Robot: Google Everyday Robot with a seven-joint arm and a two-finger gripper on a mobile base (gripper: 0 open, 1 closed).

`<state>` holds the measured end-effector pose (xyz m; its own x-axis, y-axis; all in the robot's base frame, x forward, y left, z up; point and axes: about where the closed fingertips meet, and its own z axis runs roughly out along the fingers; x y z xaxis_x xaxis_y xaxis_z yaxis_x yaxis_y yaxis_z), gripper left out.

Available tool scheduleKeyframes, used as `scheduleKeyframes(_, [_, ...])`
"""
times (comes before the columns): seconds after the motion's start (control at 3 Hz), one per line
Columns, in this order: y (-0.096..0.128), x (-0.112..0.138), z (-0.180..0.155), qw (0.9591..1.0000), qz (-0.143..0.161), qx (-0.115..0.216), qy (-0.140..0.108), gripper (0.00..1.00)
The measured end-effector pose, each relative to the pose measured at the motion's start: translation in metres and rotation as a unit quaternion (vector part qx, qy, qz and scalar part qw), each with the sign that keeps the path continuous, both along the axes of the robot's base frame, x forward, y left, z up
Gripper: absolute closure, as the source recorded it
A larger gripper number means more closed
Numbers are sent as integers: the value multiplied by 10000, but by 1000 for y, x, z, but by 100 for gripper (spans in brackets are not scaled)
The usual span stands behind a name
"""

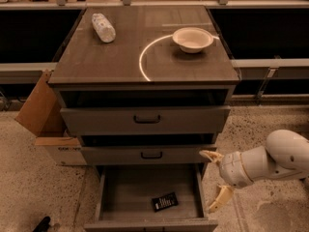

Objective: Pick rxbar chocolate from bottom drawer and place on counter

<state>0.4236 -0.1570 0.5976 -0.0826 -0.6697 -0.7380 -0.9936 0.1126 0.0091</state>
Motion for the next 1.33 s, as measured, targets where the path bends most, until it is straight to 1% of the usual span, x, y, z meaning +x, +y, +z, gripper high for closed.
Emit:
scheduleKeyframes(0.33, [0, 2, -33, 10000, 8, 54, 22, 0])
scheduleKeyframes(1.0, [9, 4, -147, 9995, 74, 292, 89, 0])
scheduleKeyframes(1.33, [22, 7, -209, 9986, 69, 408, 340, 0])
